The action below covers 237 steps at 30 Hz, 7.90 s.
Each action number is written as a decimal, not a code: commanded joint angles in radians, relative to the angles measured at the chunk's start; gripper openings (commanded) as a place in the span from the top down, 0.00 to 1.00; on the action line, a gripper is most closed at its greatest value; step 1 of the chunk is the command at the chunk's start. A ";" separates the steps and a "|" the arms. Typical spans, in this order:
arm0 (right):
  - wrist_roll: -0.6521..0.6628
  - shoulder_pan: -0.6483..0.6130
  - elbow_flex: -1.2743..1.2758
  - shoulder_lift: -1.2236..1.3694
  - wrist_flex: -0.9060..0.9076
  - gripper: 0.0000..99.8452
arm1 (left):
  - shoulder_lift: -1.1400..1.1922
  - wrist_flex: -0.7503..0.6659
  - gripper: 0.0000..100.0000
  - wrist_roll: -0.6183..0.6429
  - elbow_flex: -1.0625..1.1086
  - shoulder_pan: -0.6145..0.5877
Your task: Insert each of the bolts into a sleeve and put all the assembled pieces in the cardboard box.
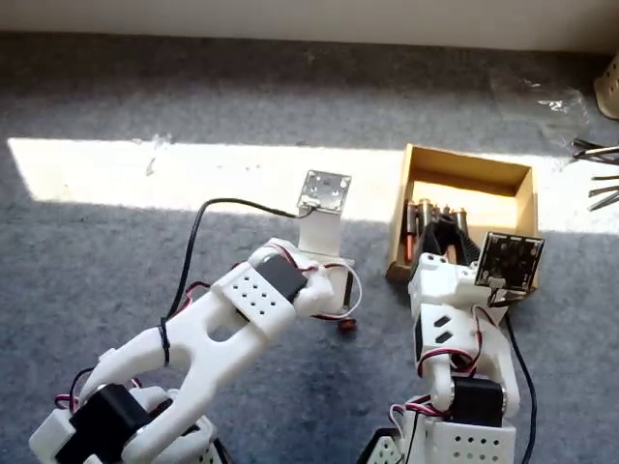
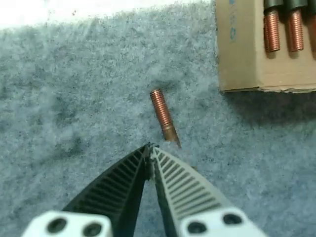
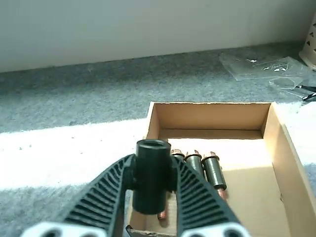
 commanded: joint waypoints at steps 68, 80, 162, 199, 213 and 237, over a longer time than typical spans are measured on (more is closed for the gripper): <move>-0.008 0.061 0.002 -0.016 -0.050 1.00 | 0.380 0.132 0.84 0.163 -0.176 -0.041; -0.008 0.058 0.004 -0.016 -0.050 1.00 | 0.384 0.132 0.84 -0.124 -0.170 -0.090; -0.008 0.054 0.007 -0.016 -0.050 1.00 | 0.506 0.307 0.99 -2.196 -0.464 -0.578; -0.006 0.054 0.007 -0.016 -0.050 1.00 | 0.503 0.385 0.91 -1.010 -0.877 -0.582; -0.006 0.054 0.007 -0.016 -0.050 1.00 | 0.510 0.916 0.91 -0.296 -1.193 -0.575; -0.006 0.054 0.007 -0.016 -0.050 1.00 | 0.515 0.750 0.91 0.502 -0.771 -0.527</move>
